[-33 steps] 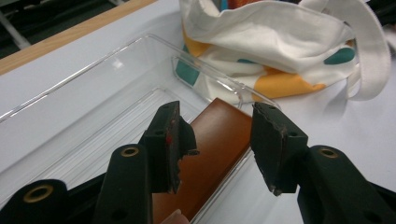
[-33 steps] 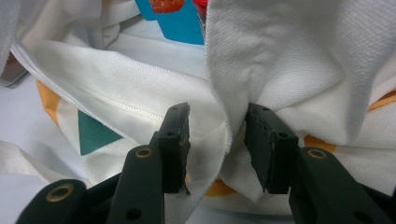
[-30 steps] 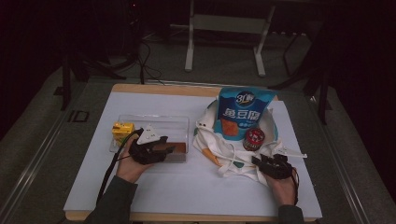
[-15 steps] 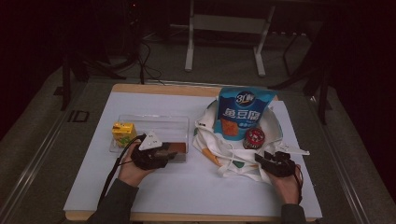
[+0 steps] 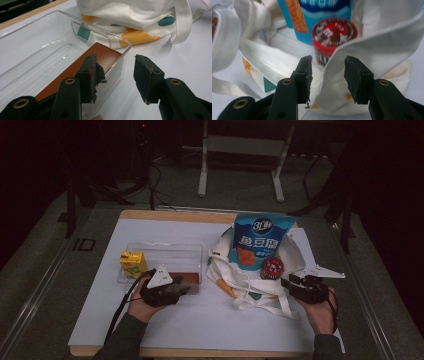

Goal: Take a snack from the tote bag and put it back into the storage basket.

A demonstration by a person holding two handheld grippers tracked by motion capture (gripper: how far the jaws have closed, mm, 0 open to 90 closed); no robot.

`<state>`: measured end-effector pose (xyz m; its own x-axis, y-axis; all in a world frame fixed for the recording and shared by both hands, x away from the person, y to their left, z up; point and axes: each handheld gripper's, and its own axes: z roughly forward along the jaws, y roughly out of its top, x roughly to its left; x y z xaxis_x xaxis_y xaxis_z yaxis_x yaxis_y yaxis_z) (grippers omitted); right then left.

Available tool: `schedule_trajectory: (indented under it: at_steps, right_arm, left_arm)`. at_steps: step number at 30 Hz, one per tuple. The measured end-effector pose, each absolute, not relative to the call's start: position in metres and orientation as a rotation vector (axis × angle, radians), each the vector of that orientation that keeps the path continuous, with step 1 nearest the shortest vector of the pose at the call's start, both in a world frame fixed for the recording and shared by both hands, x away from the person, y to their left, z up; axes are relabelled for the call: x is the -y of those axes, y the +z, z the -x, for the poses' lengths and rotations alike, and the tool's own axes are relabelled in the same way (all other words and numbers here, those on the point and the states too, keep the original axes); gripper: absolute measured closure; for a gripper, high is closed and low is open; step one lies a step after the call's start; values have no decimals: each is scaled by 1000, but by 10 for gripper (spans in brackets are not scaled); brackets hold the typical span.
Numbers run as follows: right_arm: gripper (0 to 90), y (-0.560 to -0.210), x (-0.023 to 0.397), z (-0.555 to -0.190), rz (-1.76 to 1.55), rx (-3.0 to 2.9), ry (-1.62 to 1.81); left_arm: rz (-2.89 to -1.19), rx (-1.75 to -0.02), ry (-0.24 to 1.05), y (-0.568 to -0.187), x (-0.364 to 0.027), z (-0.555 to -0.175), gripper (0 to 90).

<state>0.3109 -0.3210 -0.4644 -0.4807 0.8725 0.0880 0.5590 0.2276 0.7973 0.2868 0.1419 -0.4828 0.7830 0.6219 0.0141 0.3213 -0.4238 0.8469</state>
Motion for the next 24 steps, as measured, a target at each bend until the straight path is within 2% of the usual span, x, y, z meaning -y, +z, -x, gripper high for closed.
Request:
schedule_trajectory:
  at_steps: [6, 16, 24]
  right_arm:
    - [671, -452, 318, -314, -1293, -2121, 1133]
    - [734, -430, 313, -316, -1222, -2141, 1126]
    - [713, -423, 310, -333, -1224, -2171, 1108]
  left_arm:
    - [-2008, -714, 413, -485, -144, -281, 529]
    - [-2002, -698, 413, -486, -145, -275, 517]
    - [-1997, -684, 406, -492, -145, -274, 523]
